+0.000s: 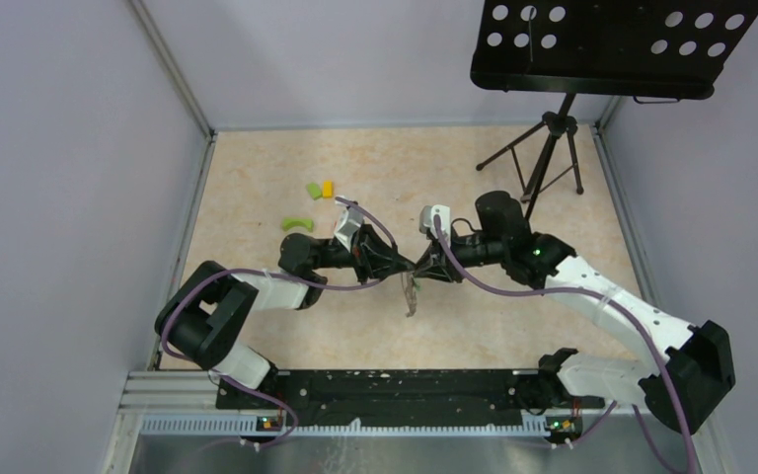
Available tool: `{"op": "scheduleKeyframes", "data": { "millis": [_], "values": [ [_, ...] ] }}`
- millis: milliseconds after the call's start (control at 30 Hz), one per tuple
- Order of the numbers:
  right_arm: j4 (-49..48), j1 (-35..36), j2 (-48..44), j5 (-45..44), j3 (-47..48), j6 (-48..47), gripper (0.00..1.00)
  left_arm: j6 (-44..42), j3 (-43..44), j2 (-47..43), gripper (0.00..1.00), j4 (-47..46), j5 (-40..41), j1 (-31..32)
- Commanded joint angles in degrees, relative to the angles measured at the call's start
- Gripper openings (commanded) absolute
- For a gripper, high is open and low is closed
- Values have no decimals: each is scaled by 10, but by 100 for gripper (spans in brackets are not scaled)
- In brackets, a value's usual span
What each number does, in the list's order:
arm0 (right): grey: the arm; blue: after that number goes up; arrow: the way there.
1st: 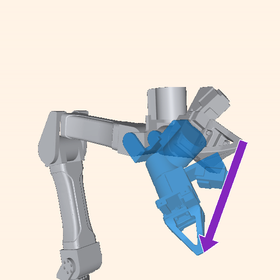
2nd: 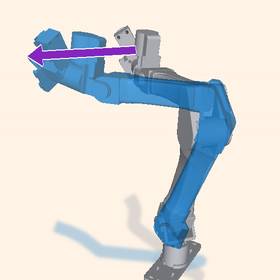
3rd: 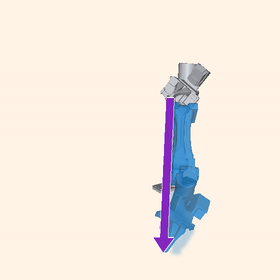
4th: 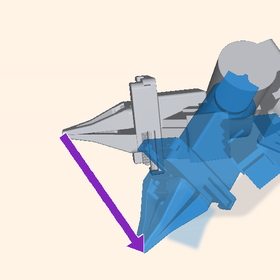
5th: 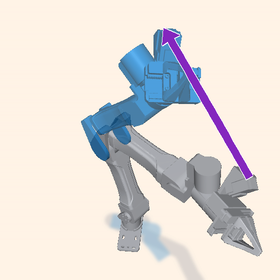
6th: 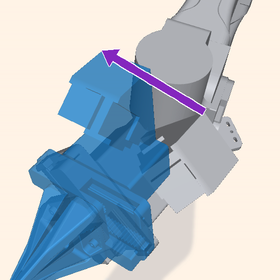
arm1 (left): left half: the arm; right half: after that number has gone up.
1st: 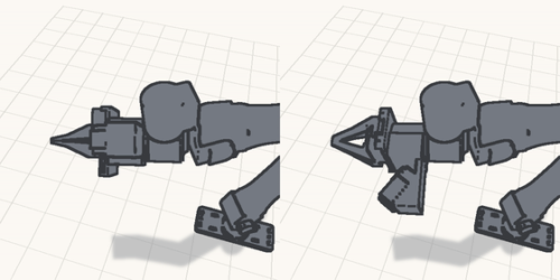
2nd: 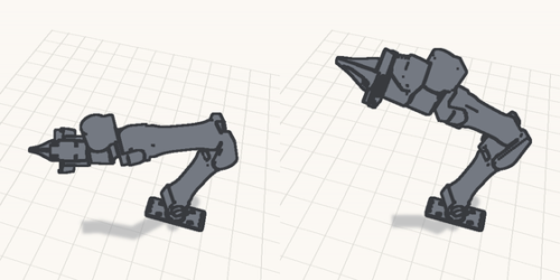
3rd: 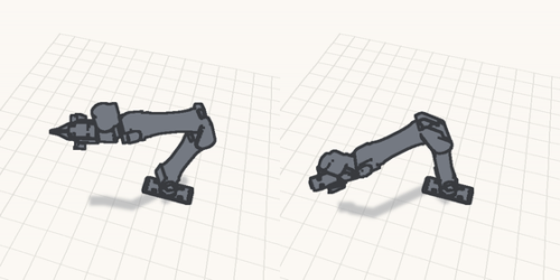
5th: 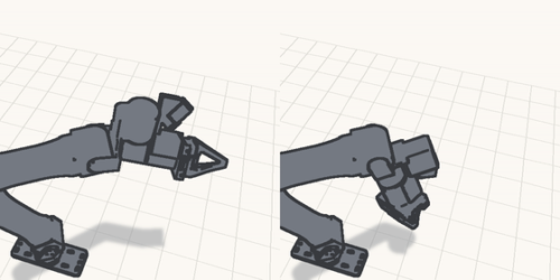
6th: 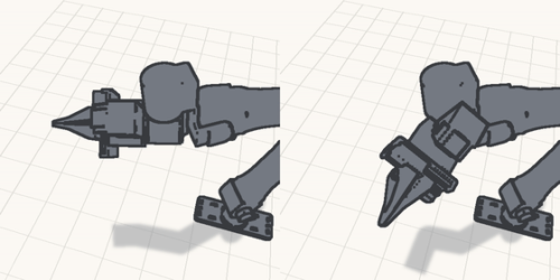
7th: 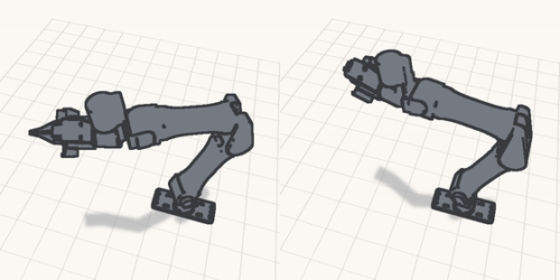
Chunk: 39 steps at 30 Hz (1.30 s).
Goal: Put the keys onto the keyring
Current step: Adjust the key on the keyring.
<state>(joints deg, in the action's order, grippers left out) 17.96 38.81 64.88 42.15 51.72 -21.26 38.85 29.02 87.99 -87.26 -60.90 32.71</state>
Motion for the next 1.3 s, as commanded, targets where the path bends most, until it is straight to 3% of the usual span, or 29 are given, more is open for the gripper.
{"op": "scheduleKeyframes", "data": {
  "millis": [0,200,500,700,1000,1267],
  "values": [
    [-21,-4,3,15,4,4,14,0,-1,-11,0,-155,12,-2],
    [-17,-4,0,21,9,3,0,-5,-2,-7,0,-155,9,-3],
    [35,-4,-11,-17,33,-41,0,-45,-3,-4,0,-155,-35,-14],
    [151,12,36,-57,93,-93,0,-66,15,4,21,-155,-114,-16],
    [214,55,62,-153,147,-104,0,-87,21,15,40,-149,-135,-20],
    [268,89,91,-221,202,-103,0,-195,22,-14,45,22,-81,-20]
  ]
}}
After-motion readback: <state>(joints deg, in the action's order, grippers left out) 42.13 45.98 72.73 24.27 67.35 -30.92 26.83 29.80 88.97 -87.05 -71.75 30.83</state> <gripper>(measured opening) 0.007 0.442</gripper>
